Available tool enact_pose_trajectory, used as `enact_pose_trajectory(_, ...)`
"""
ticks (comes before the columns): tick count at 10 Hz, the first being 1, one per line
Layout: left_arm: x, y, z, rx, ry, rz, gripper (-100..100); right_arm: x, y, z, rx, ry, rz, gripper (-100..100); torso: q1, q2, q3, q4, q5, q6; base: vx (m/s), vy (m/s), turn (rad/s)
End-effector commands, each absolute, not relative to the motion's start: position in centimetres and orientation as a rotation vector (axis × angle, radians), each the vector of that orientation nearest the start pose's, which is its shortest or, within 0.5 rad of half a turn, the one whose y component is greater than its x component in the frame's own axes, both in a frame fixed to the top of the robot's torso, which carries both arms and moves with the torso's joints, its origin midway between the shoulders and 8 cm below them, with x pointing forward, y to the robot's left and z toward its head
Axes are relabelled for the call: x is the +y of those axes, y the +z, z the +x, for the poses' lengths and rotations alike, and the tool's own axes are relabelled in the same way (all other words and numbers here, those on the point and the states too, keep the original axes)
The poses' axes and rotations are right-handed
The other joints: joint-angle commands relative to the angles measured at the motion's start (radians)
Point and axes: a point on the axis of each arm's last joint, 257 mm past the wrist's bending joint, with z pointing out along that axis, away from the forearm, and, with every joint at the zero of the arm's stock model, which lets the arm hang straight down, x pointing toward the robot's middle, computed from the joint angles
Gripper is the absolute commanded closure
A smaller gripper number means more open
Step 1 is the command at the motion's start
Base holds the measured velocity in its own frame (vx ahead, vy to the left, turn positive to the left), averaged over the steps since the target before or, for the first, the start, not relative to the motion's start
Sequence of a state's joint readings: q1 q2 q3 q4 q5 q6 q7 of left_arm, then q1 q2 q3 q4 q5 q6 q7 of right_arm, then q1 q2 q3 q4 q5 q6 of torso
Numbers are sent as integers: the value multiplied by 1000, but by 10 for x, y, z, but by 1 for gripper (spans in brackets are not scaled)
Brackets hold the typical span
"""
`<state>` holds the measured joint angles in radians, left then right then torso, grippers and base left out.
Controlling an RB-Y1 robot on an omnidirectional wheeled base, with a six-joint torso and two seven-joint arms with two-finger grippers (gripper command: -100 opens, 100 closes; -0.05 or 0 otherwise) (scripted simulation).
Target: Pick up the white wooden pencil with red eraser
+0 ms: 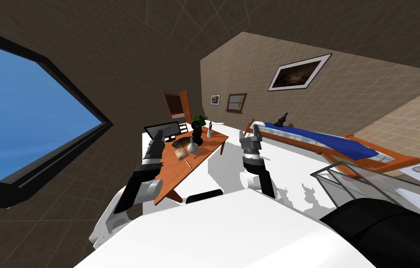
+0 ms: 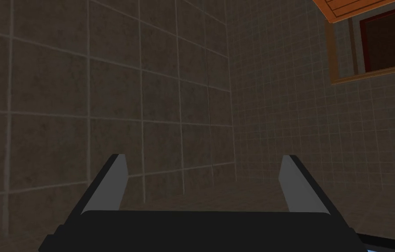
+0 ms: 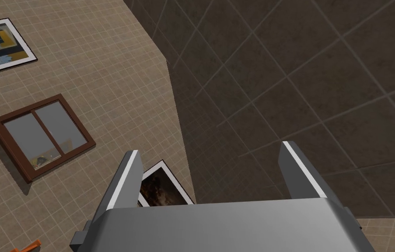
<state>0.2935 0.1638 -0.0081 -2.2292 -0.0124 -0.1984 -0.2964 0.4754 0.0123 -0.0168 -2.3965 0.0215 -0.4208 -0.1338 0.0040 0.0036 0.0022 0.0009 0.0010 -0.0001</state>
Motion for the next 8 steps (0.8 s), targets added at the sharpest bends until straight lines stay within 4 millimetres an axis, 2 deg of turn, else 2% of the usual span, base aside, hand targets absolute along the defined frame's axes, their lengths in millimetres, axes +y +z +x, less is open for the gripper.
enact_pose_trajectory(1, 255, 3, 434, 967, -991, -522, -100, -278, 69, 332, 536, 1417, 651, 0, 0, 0, 0, 0, 0, 0, -39, 40, -83)
enact_pose_trajectory(2, 255, 2, 435, 970, -990, -524, -100, -278, 69, 332, 536, 1418, 651, 0, -1, -1, -1, 0, 0, 0, -30, 34, -47)
enact_pose_trajectory(3, 260, -8, 448, 1003, -961, -542, -100, -278, 69, 332, 536, 1417, 651, 0, -1, -2, -1, 0, 0, 0, -52, 43, -99)
enact_pose_trajectory(4, 260, -9, 449, 1005, -960, -543, -100, -278, 69, 332, 536, 1418, 651, 0, -1, -1, -1, 0, 0, 0, -45, 38, -56)
enact_pose_trajectory(5, 266, -21, 463, 1042, -928, -565, -100, -278, 69, 332, 536, 1417, 651, 0, -1, -1, -1, 0, 0, 0, -42, 39, -102)
enact_pose_trajectory(6, 266, -21, 463, 1042, -928, -565, -100, -278, 69, 332, 536, 1418, 651, 0, -1, -1, -1, 0, 0, 0, -36, 33, -61)
enact_pose_trajectory(8, 278, -43, 490, 1110, -865, -604, -100, -278, 69, 332, 536, 1418, 651, 0, -1, -2, -1, 0, 0, 0, -50, 49, -135)
